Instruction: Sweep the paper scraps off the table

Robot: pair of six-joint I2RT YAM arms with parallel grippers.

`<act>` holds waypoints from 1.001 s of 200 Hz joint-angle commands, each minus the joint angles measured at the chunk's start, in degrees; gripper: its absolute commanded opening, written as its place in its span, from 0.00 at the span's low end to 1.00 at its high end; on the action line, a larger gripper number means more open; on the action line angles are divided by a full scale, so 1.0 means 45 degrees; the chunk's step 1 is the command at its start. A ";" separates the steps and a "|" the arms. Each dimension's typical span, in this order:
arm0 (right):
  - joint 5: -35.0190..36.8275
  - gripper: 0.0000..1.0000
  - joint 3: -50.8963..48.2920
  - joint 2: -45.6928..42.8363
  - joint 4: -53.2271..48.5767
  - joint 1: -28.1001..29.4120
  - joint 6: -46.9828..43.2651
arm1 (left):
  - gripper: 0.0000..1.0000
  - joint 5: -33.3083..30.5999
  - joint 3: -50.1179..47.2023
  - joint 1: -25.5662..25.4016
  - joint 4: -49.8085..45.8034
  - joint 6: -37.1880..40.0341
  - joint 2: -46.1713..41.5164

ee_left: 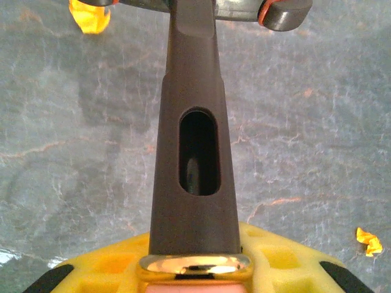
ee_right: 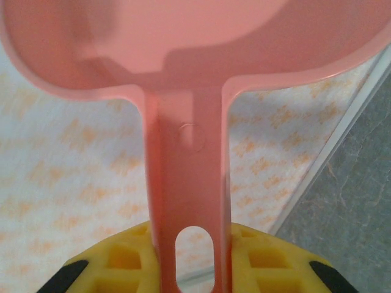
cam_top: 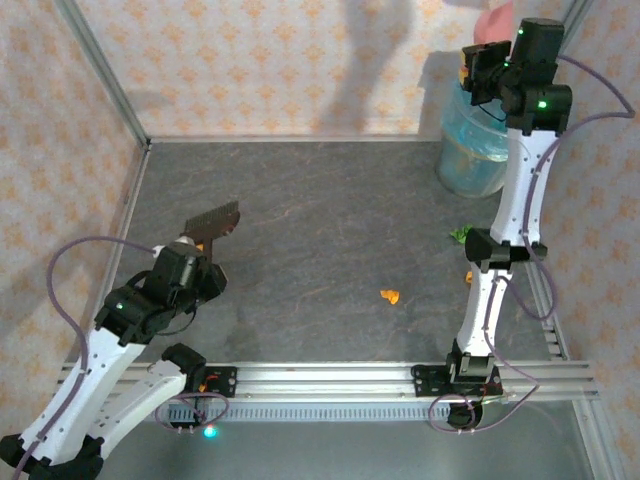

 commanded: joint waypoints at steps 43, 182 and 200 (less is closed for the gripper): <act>0.2006 0.00 0.0982 -0.2930 -0.4540 0.2604 -0.7388 | 0.00 -0.2248 0.1732 0.0080 -0.0532 0.0343 0.0053; 0.4339 0.00 -0.1792 -0.5196 -0.7670 0.6466 -1.0380 | 0.00 -0.2927 0.3447 0.0125 -0.1400 0.1105 0.1264; 0.5465 0.00 -0.2827 -0.6383 -0.7669 0.6466 -1.0374 | 0.00 -0.2659 0.3183 0.0133 -0.1194 0.1023 0.1263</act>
